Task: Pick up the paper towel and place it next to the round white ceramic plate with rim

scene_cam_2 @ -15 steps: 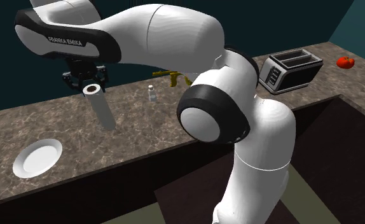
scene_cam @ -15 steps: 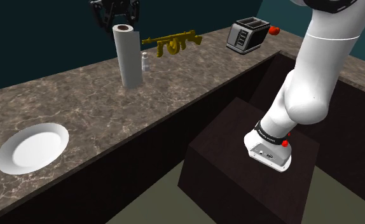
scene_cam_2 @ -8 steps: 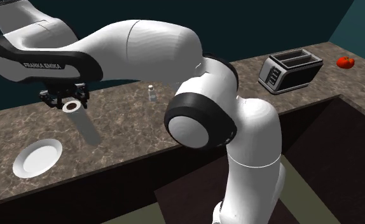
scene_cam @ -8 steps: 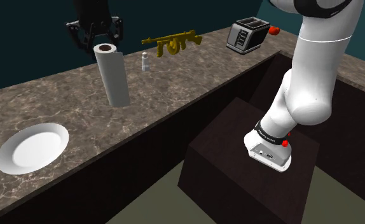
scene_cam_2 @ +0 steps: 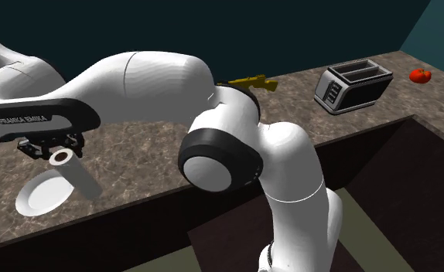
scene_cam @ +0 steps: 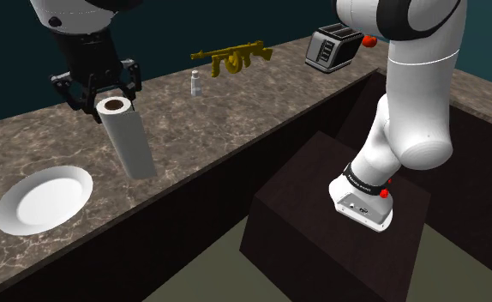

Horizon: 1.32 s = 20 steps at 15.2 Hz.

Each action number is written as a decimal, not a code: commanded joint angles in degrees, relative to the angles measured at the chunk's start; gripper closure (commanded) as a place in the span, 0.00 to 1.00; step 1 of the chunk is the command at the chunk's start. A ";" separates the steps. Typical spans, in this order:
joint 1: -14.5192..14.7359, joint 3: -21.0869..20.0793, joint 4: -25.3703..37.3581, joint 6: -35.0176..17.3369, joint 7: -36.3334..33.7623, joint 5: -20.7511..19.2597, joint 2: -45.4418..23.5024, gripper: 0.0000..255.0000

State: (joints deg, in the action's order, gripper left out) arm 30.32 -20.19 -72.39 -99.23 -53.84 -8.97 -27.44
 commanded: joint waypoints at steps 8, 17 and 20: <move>-0.22 0.21 -5.76 -6.49 -0.67 -0.40 -0.81 1.00; -0.43 0.43 -9.61 -11.01 -0.97 -0.77 -1.54 1.00; -0.43 0.43 -9.61 -11.01 -0.97 -0.77 -1.54 1.00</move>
State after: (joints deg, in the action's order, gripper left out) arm 29.90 -19.77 -82.01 -110.23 -54.81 -9.74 -28.97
